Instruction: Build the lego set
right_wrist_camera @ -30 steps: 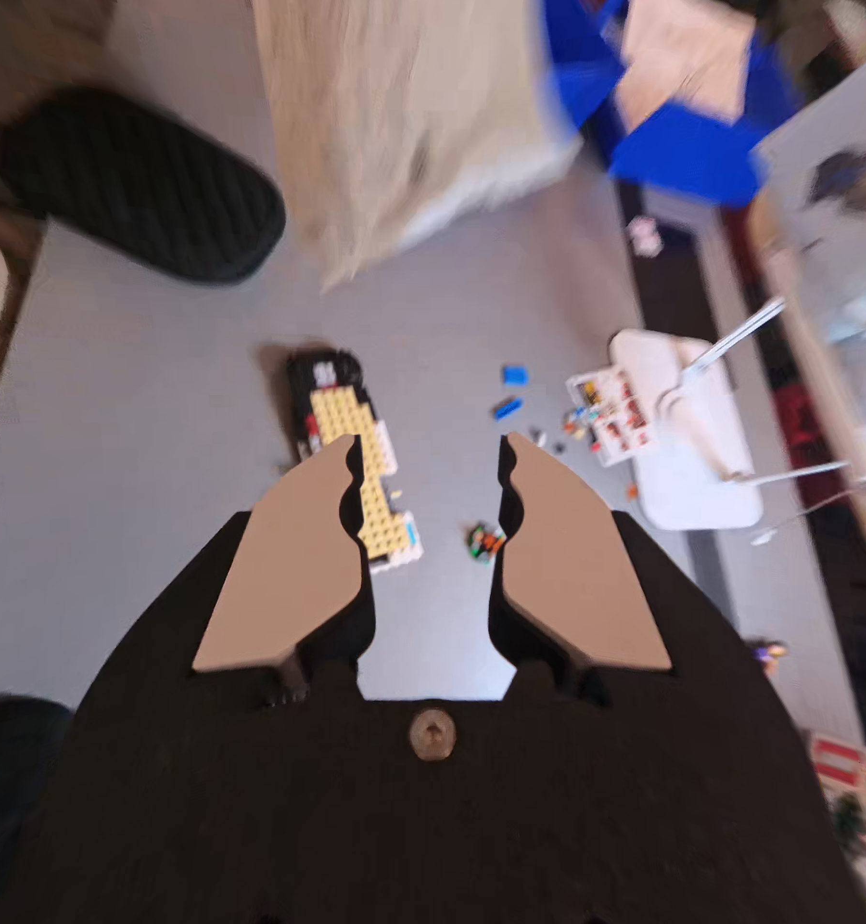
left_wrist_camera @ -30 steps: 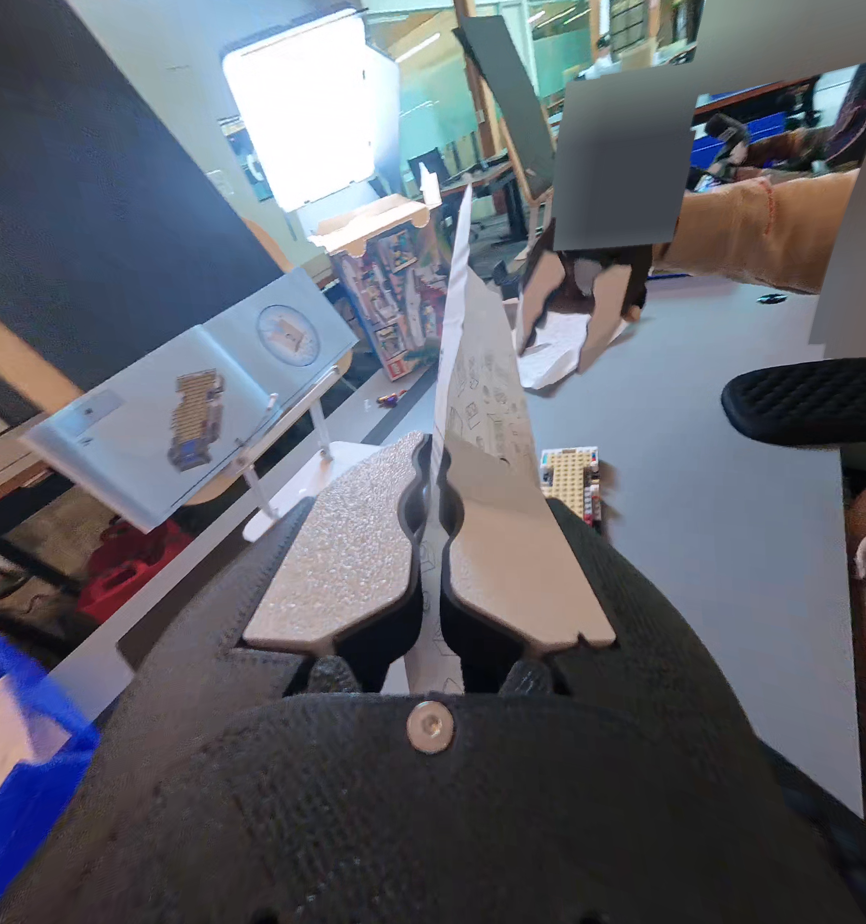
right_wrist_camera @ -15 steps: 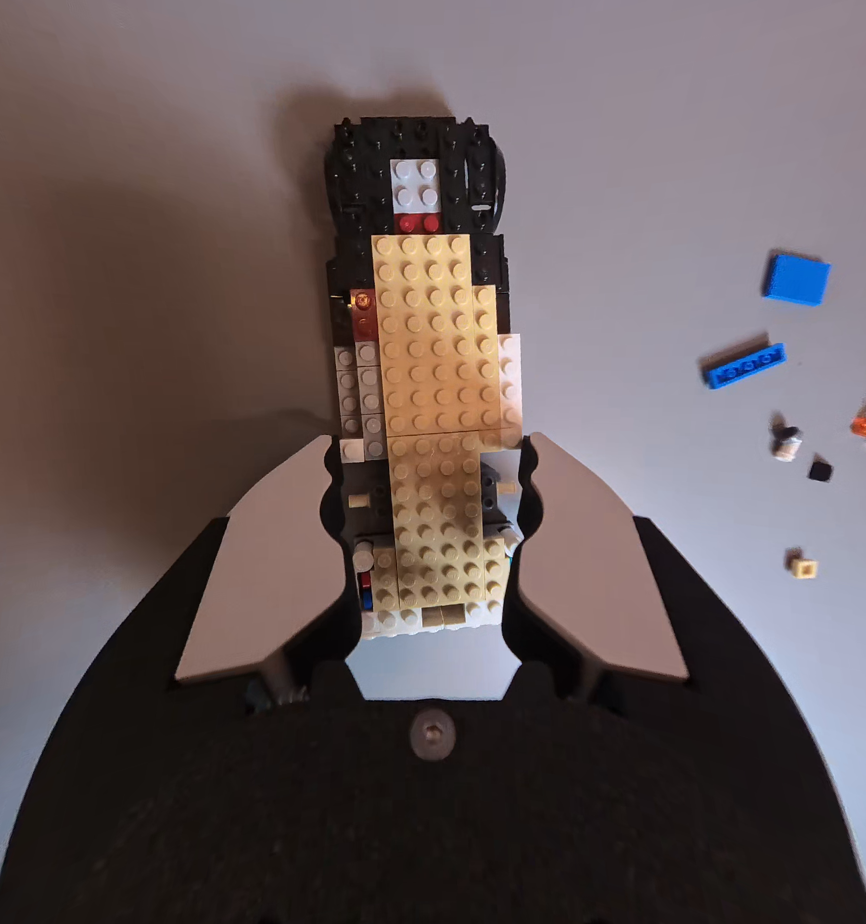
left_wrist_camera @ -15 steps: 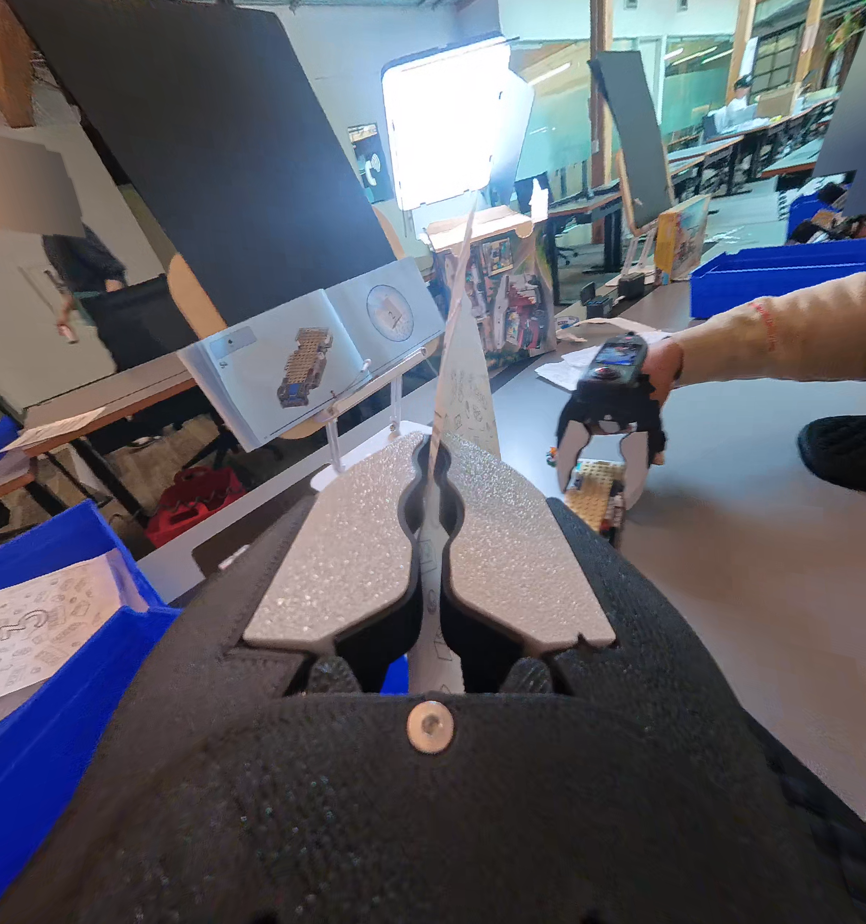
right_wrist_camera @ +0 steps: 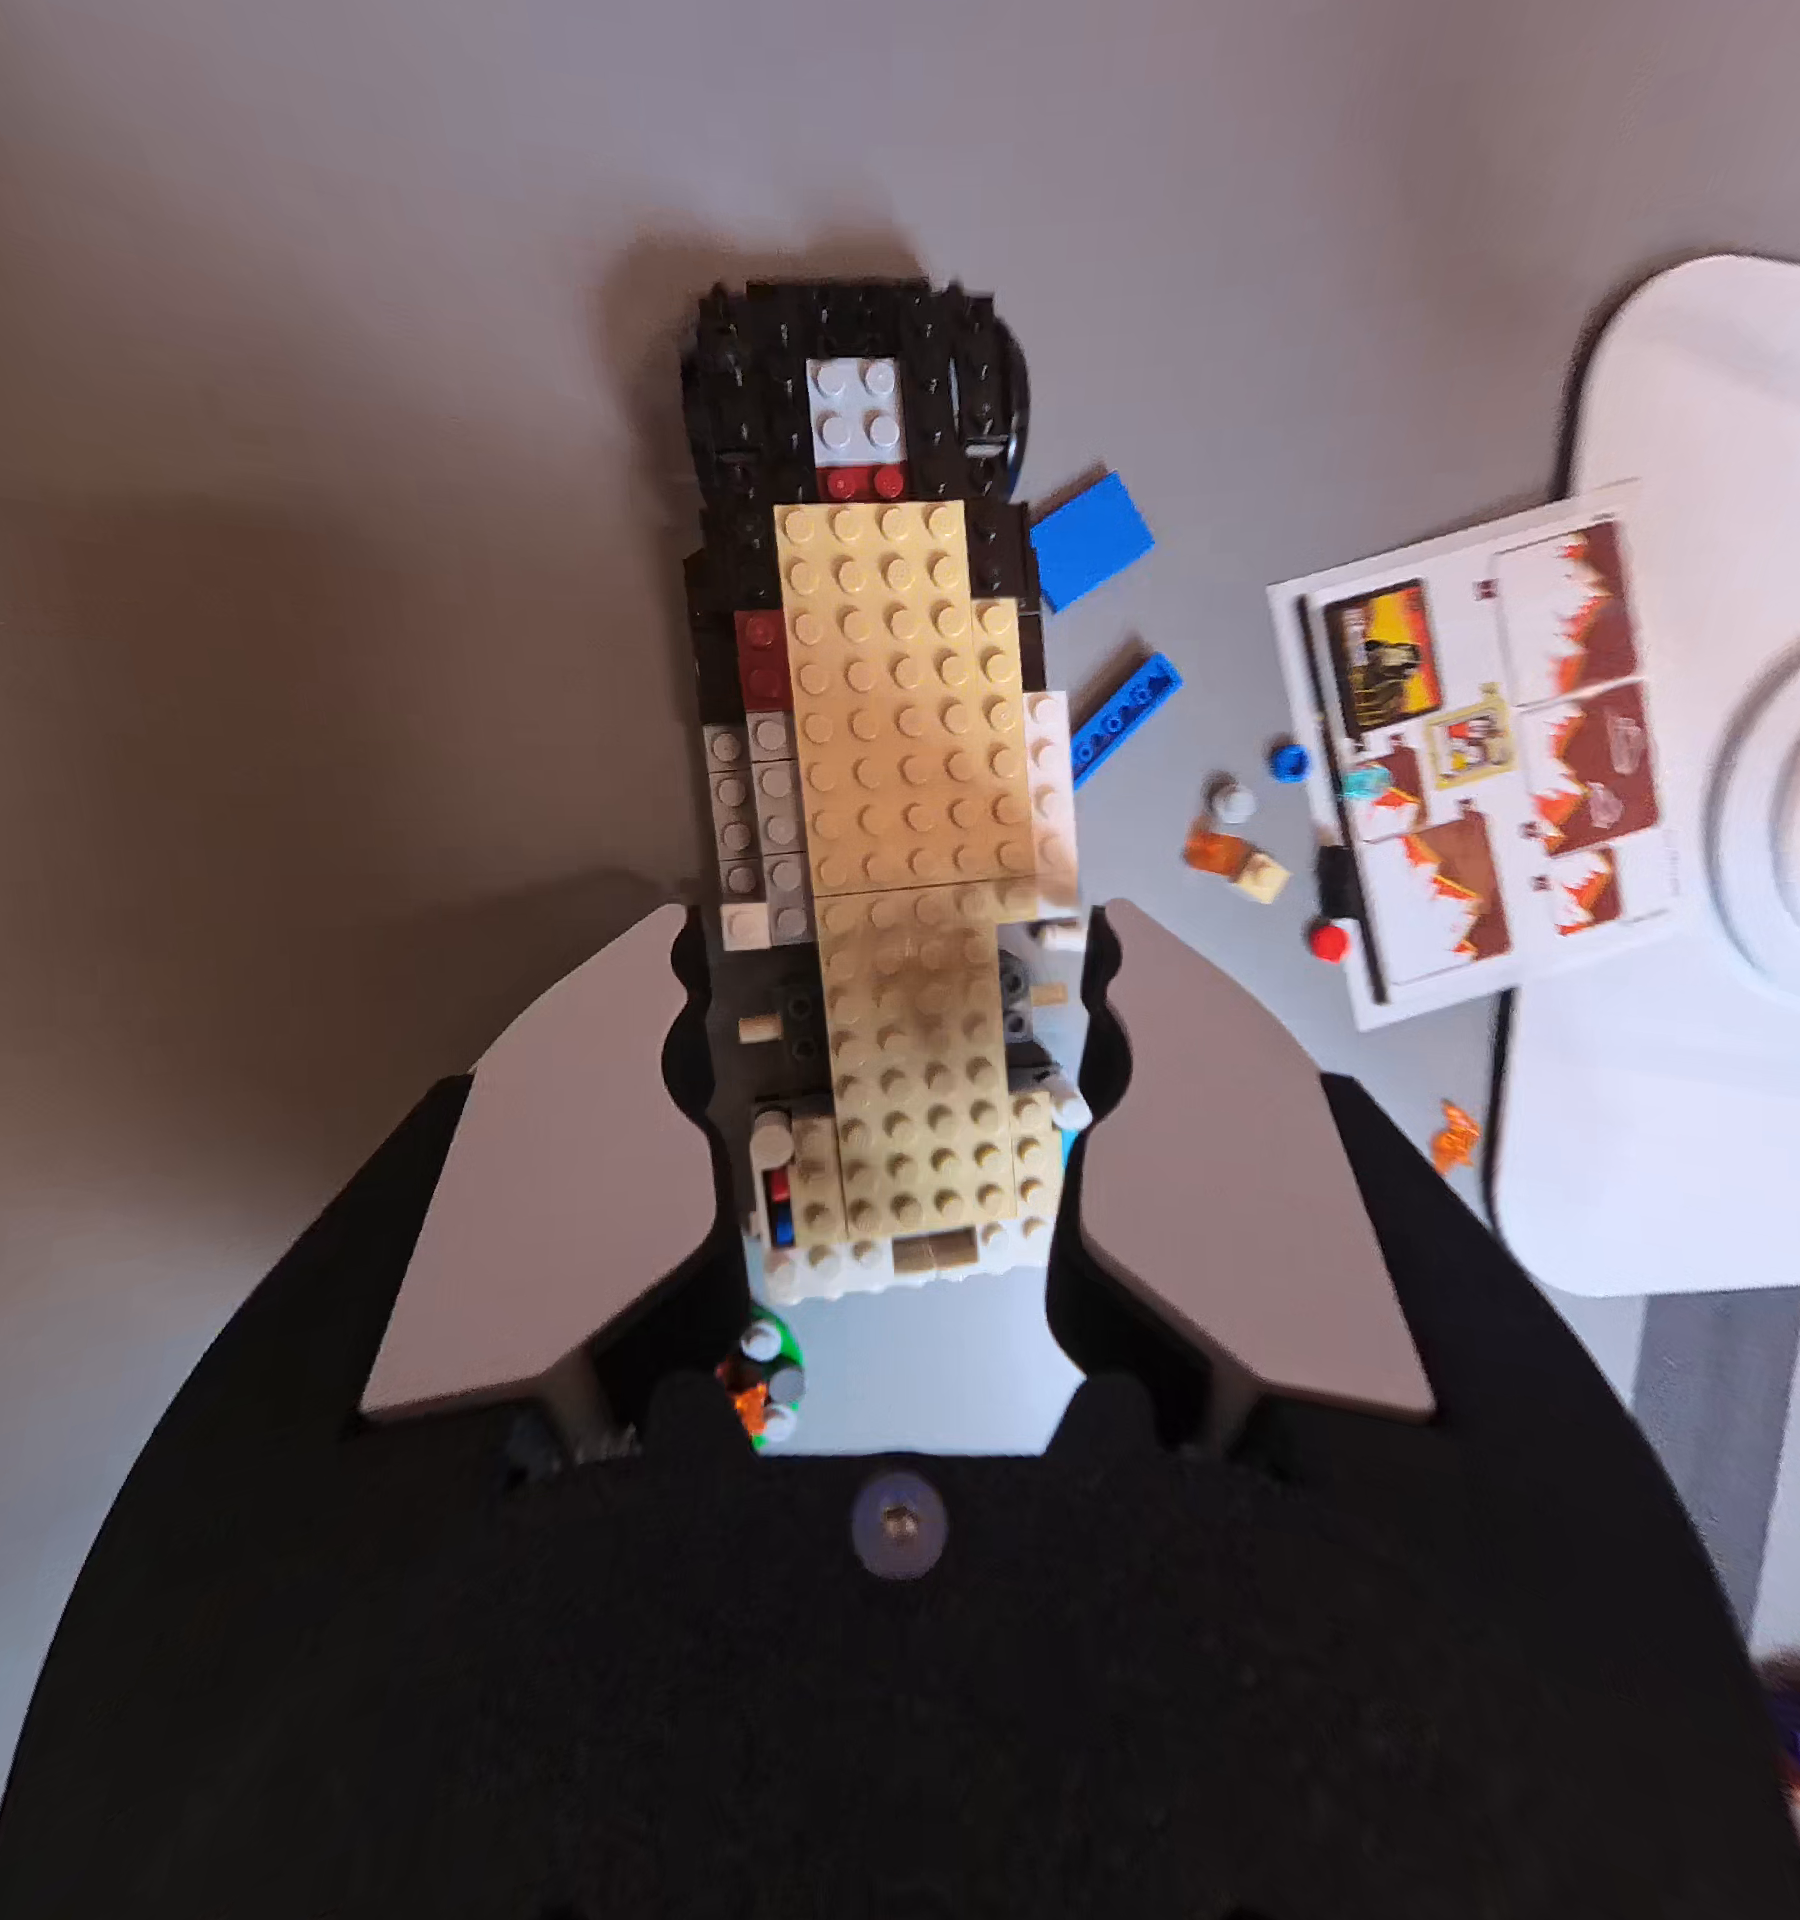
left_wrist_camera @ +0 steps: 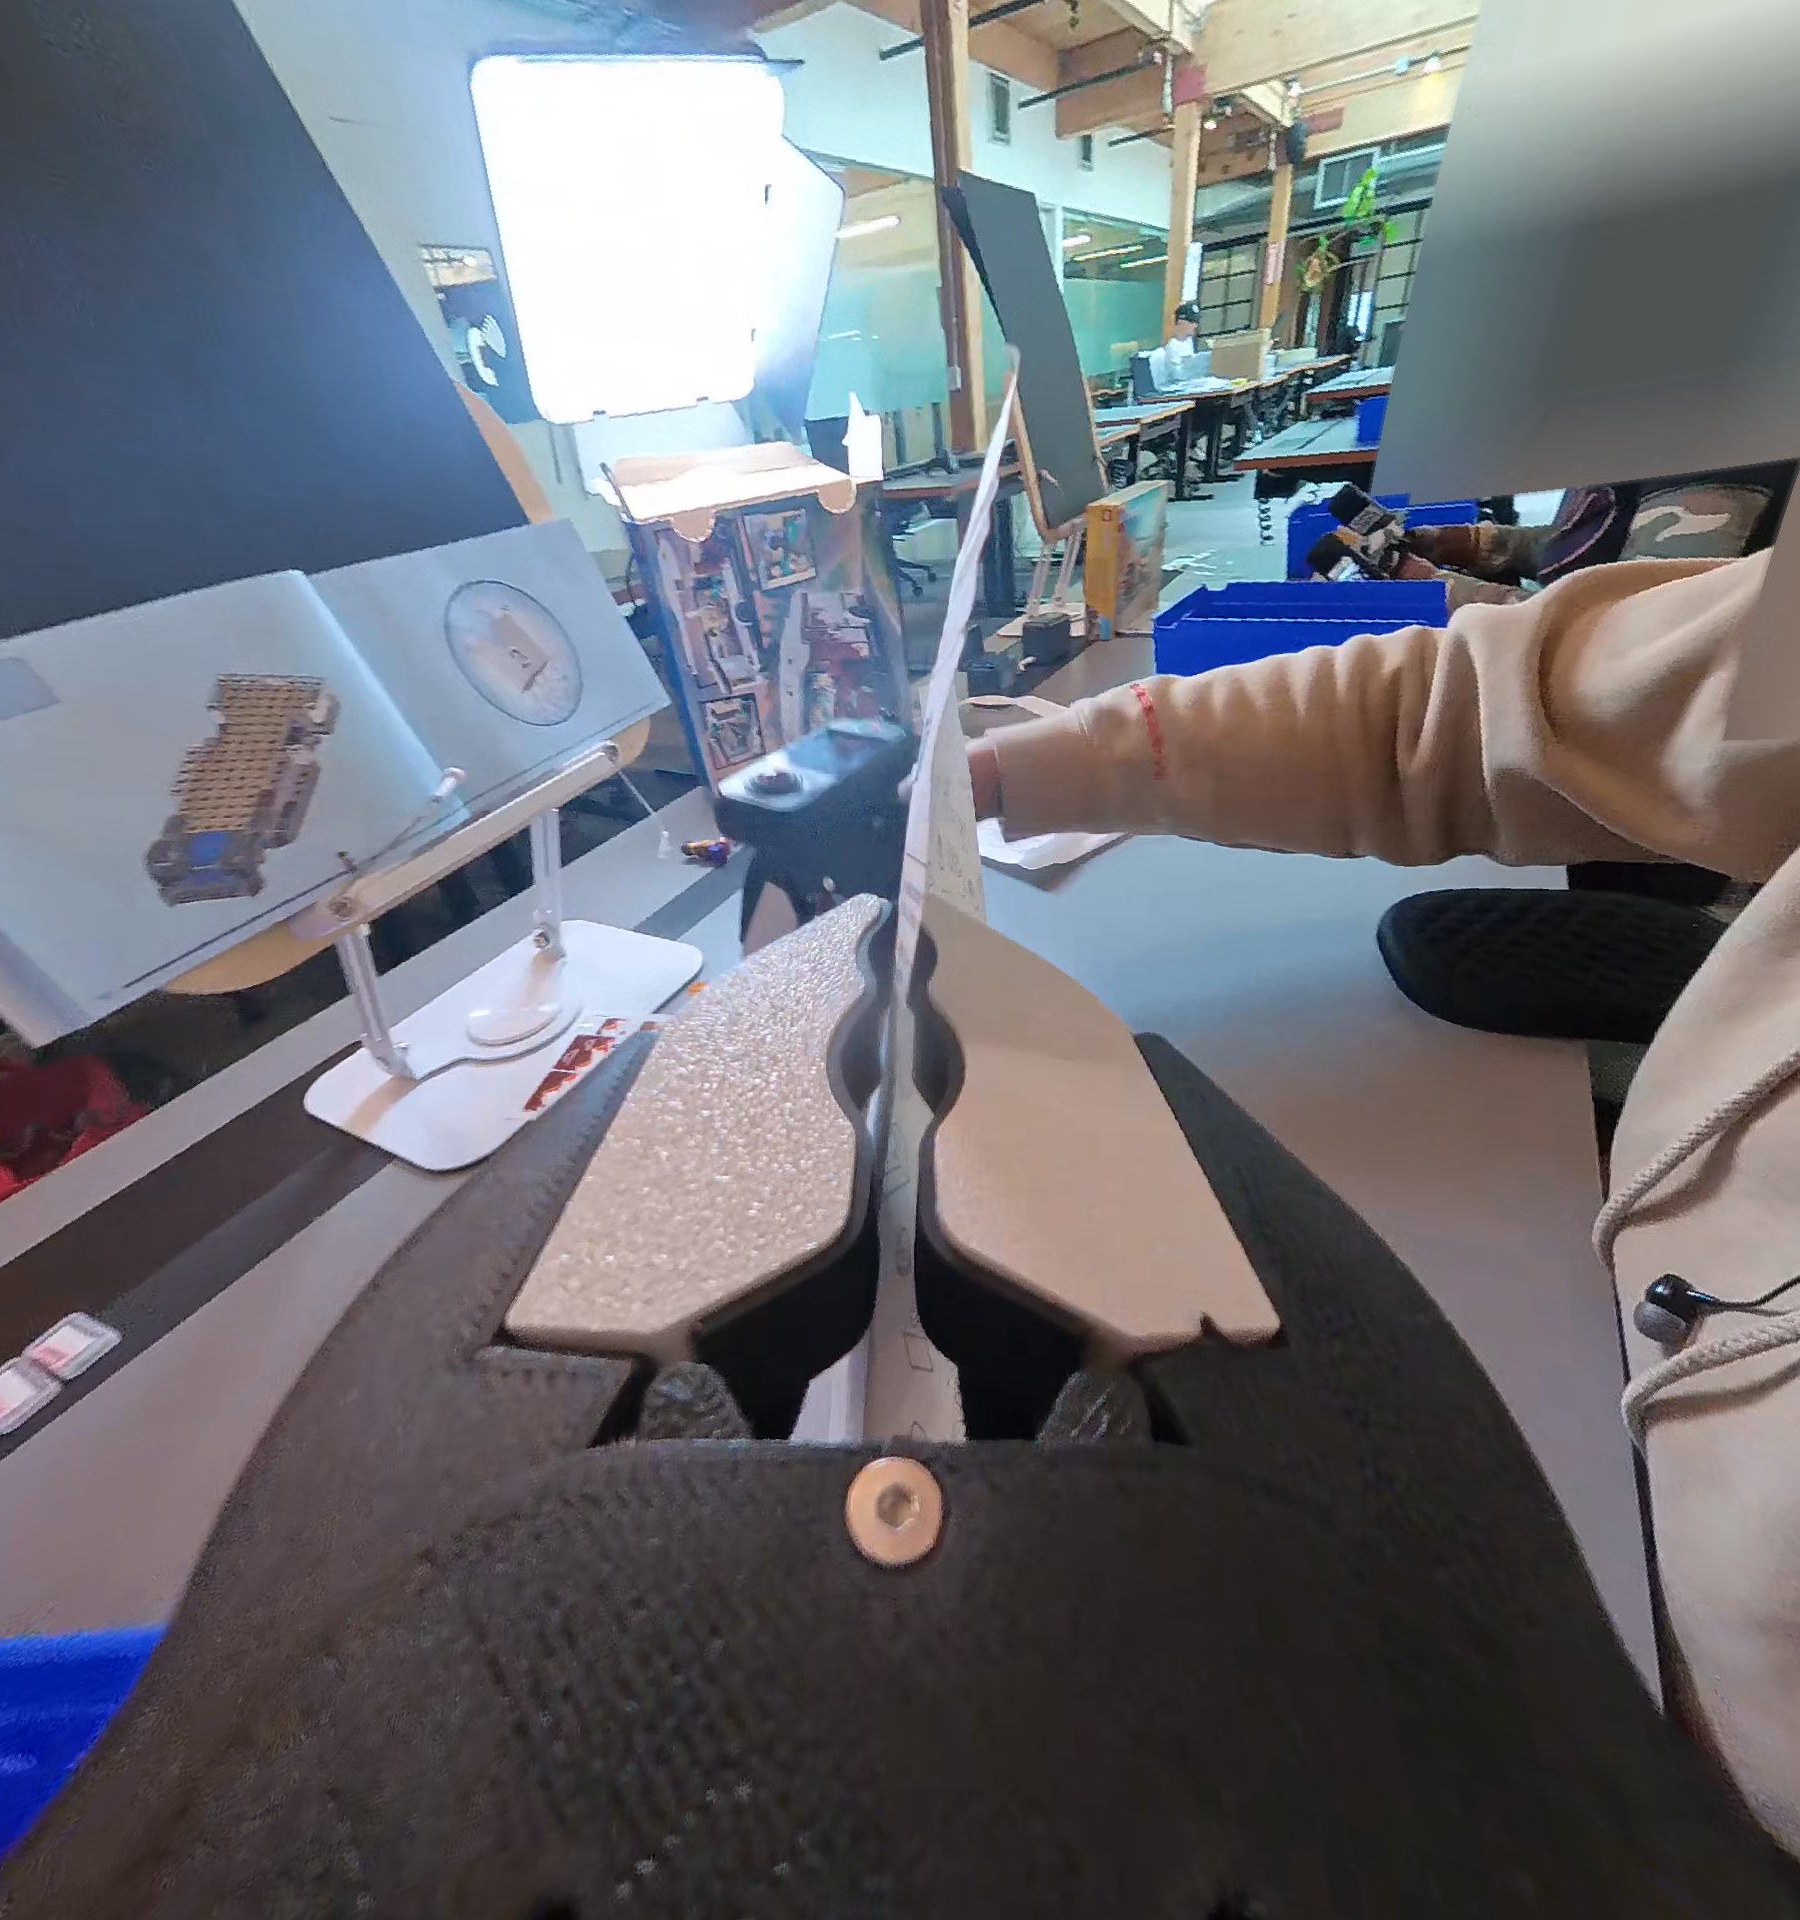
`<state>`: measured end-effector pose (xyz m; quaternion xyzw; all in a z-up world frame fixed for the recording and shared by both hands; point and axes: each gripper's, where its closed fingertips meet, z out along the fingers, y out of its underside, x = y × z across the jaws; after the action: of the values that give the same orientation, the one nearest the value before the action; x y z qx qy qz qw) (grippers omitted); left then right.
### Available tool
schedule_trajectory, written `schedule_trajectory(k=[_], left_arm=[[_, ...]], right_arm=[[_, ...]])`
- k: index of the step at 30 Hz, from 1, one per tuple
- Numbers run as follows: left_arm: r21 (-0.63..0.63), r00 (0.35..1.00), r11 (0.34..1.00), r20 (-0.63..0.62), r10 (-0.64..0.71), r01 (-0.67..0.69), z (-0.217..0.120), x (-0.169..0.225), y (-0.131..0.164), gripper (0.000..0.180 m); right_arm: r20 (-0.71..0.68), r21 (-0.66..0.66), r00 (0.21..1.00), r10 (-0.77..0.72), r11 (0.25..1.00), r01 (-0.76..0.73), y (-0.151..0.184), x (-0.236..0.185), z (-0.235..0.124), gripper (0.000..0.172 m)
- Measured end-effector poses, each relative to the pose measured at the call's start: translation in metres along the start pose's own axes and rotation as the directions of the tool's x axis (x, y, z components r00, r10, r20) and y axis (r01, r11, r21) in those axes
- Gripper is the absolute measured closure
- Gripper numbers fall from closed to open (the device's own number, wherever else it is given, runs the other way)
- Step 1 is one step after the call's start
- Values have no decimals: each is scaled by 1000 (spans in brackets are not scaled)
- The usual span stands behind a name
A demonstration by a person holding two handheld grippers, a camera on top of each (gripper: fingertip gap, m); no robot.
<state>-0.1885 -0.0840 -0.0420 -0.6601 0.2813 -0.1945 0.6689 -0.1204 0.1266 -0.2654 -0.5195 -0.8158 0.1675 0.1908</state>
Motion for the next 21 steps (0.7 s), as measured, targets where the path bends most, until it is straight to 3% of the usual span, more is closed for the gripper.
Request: schedule_trajectory(k=[2, 5, 9, 11, 14, 15, 17, 21], left_arm=[[-20, 999, 1000, -36, 0, -1, 13, 6, 5, 180], [-59, 995, 998, -95, 9, -14, 31, 15, 9, 180], [-120, 985, 992, -172, 25, -46, 56, 26, 10, 180], [-150, 977, 987, -212, 32, -65, 73, 34, 13, 180], [-191, 961, 976, -272, 47, -101, 100, 49, 17, 180], [-195, 957, 975, -286, 47, -106, 108, 52, 17, 180], [-197, 947, 975, -318, 37, -104, 121, 58, 16, 180], [-176, 937, 982, -349, 9, -75, 133, 62, 13, 180]], right_arm=[[-32, 138, 999, 40, 990, -36, -16, 7, -37, 103], [-66, 368, 995, 77, 928, -47, -39, -2, -122, 110], [26, 570, 999, 27, 821, -37, -61, -67, -218, 117], [35, 578, 998, -58, 816, 27, -71, -107, -228, 116], [-35, 483, 990, -136, 865, 136, -78, -136, -205, 115], [-80, 440, 986, -148, 882, 168, -75, -137, -195, 123], [-186, 390, 972, -141, 898, 205, -69, -128, -185, 166], [-239, 468, 969, -55, 868, 165, -60, -126, -193, 171]])
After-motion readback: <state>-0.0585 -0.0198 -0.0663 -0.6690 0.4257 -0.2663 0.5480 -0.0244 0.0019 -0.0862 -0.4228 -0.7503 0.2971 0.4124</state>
